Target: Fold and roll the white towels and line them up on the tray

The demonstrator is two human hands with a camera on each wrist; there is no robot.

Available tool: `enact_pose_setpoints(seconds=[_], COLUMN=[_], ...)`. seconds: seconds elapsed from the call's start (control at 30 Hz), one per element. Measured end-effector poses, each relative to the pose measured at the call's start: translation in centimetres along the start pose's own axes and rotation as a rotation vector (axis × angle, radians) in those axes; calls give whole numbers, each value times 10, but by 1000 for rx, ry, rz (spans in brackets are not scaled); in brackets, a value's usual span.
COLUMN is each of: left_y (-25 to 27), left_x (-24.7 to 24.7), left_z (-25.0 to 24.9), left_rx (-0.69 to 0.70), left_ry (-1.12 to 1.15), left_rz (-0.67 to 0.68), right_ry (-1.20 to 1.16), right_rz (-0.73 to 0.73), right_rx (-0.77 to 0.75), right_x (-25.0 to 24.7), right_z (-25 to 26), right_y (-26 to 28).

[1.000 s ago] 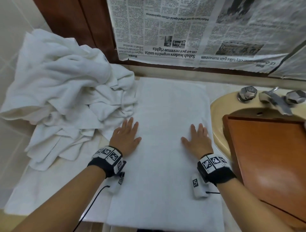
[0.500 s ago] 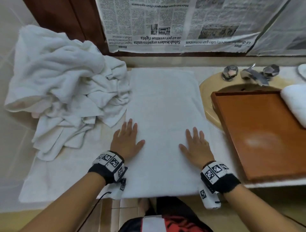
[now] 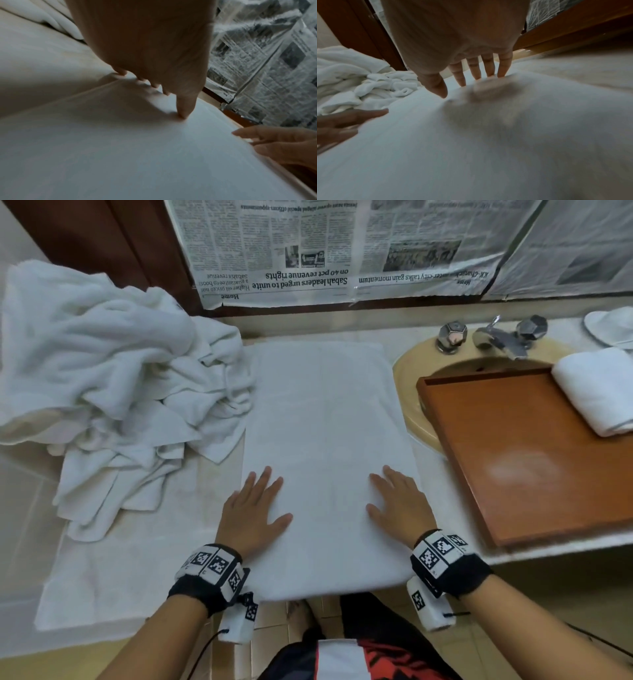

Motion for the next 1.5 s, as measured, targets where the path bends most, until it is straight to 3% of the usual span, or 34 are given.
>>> enact_pose_setpoints(seconds=[0.17, 0.27, 0.43, 0.67, 0.77, 0.9, 1.2, 1.5], left_y=[-16, -35, -76, -132, -149, -162, -167, -164], left_x=[-26, -42, -56, -38, -29, -26, -9, -17], left_z=[-23, -53, -123, -216, -238, -252, -256, -258], left_rx=[-115, -91, -69, -135, -197, -320, -344, -299], left_ry=[97, 255, 466, 505, 449, 398, 245, 234], left_rz=[-69, -116, -82, 8, 82, 85, 104, 80], right_ry=[-285, -381, -547, -685, -592, -390, -68, -307], right_rz=[62, 134, 103, 34, 31, 61, 91, 127], right_rx=[45, 42, 18, 123, 104, 61, -148, -54], right_x=[-38, -71, -129, -170, -178, -180, -159, -177], right_z=[-11, -23, -43, -61, -59, -51, -49, -38], right_y=[-26, -59, -118, -204, -233, -256, -289, -297])
Point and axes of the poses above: each hand's wrist, its own y-axis away from the middle knuckle, its own x-axis out of the palm, z = x × y, the point moved 1 cm from there along -y, towards the middle knuckle, and after that the axes turned 3 degrees about -z, right-handed, at the moved point
